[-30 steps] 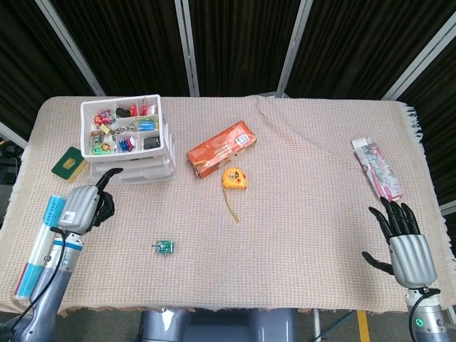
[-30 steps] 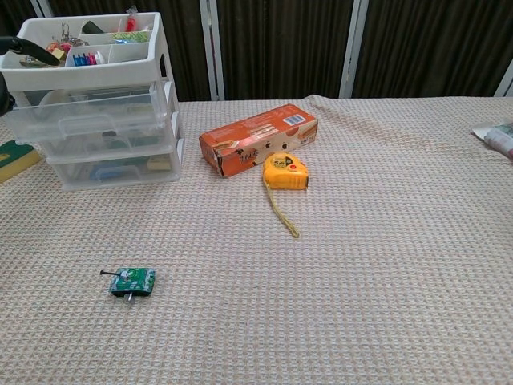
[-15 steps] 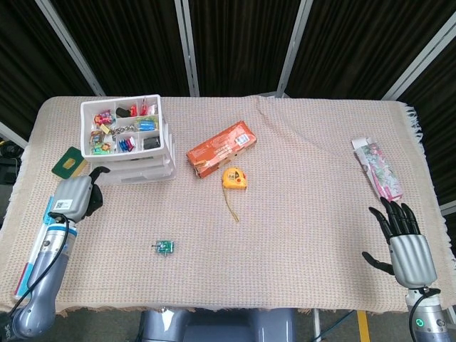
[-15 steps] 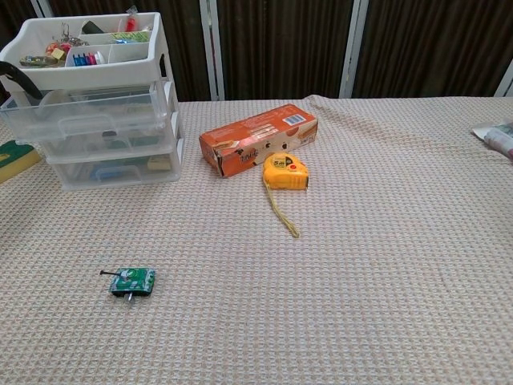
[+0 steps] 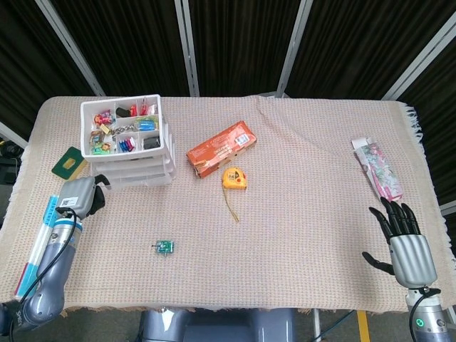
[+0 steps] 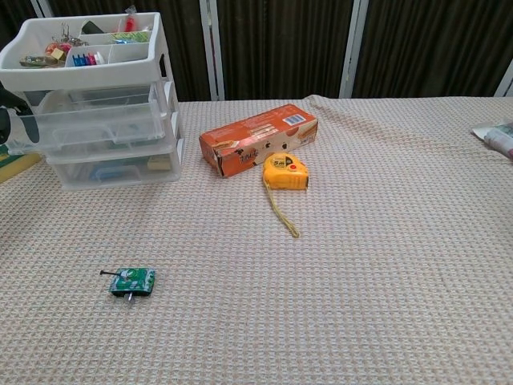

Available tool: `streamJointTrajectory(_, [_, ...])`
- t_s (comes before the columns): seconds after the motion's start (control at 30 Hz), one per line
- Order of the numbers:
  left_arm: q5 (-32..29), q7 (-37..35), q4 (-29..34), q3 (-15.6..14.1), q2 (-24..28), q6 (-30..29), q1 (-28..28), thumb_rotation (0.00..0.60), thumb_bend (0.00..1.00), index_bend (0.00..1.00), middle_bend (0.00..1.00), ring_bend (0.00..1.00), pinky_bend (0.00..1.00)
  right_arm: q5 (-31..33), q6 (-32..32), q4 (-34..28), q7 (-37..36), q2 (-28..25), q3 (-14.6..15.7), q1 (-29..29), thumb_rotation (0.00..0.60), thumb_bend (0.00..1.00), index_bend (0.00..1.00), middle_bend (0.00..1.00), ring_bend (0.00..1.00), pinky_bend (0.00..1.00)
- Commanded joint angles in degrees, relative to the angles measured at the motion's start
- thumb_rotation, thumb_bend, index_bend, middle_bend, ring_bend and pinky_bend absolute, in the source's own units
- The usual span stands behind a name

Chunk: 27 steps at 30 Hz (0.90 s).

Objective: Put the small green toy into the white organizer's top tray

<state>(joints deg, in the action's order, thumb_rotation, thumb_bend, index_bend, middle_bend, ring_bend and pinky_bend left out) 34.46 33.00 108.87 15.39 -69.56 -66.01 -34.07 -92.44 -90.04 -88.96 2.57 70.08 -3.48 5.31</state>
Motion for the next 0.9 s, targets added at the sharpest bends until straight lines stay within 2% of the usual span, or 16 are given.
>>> streamJointTrajectory(0.03, [1.03, -1.14, 1.36, -0.19, 1.04, 0.08, 0.27, 0.600, 0.95, 0.51, 0.97, 0.89, 0.76, 0.01, -0.04, -0.03, 0.00, -0.01, -0.01, -0.02, 0.600, 0.01, 0.14, 0.00, 0.00, 0.00])
streamJointTrajectory(0.23, [3.22, -2.54, 3.69, -1.40, 3.30, 0.30, 0.98, 0.600, 0.96, 0.53, 0.97, 0.89, 0.77, 0.00, -0.12, -0.09, -0.05, 0.00, -0.03, -0.05, 0.600, 0.01, 0.14, 0.00, 0.00, 0.00])
streamJointTrajectory(0.3, [3.58, -3.03, 3.82, -1.61, 3.59, 0.32, 1.15, 0.600, 0.93, 0.45, 0.96, 0.89, 0.76, 0.02, -0.12, -0.11, -0.07, -0.01, -0.04, -0.06, 0.600, 0.01, 0.14, 0.00, 0.00, 0.00])
streamJointTrajectory(0.37, [4.10, -3.31, 3.71, -2.15, 4.11, 0.46, 1.37, 0.600, 0.81, 0.31, 0.95, 0.88, 0.76, 0.03, -0.13, -0.11, -0.06, 0.01, -0.07, -0.05, 0.600, 0.01, 0.14, 0.00, 0.00, 0.00])
streamJointTrajectory(0.43, [4.83, -3.49, 3.24, -2.68, 4.54, 0.66, 1.41, 0.600, 0.58, 0.18, 0.94, 0.87, 0.76, 0.03, -0.15, -0.13, -0.07, 0.02, -0.08, -0.05, 0.600, 0.01, 0.14, 0.00, 0.00, 0.00])
streamJointTrajectory(0.6, [5.76, -3.22, 2.74, -3.73, 5.42, 1.23, 1.05, 0.600, 0.31, 0.08, 0.92, 0.85, 0.76, 0.03, -0.13, -0.15, -0.05, 0.05, -0.09, -0.04, 0.600, 0.01, 0.14, 0.00, 0.00, 0.00])
streamJointTrajectory(0.7, [7.06, -3.18, 2.63, -4.18, 5.52, 0.70, 1.02, 0.600, 0.24, 0.09, 0.91, 0.85, 0.76, 0.05, -0.14, -0.19, -0.07, 0.03, -0.10, -0.05, 0.600, 0.01, 0.14, 0.00, 0.00, 0.00])
streamJointTrajectory(0.83, [9.40, -5.01, 4.07, -3.81, 6.25, -0.29, 1.42, 0.600, 0.24, 0.12, 0.92, 0.85, 0.75, 0.02, -0.17, -0.16, -0.06, 0.02, -0.10, -0.06, 0.600, 0.01, 0.14, 0.00, 0.00, 0.00])
streamJointTrajectory(0.9, [13.30, -5.99, 6.02, -3.89, 7.21, -1.78, 2.14, 0.600, 0.24, 0.16, 0.93, 0.86, 0.76, 0.10, -0.09, -0.15, -0.08, 0.01, -0.10, -0.06, 0.600, 0.01, 0.14, 0.00, 0.00, 0.00])
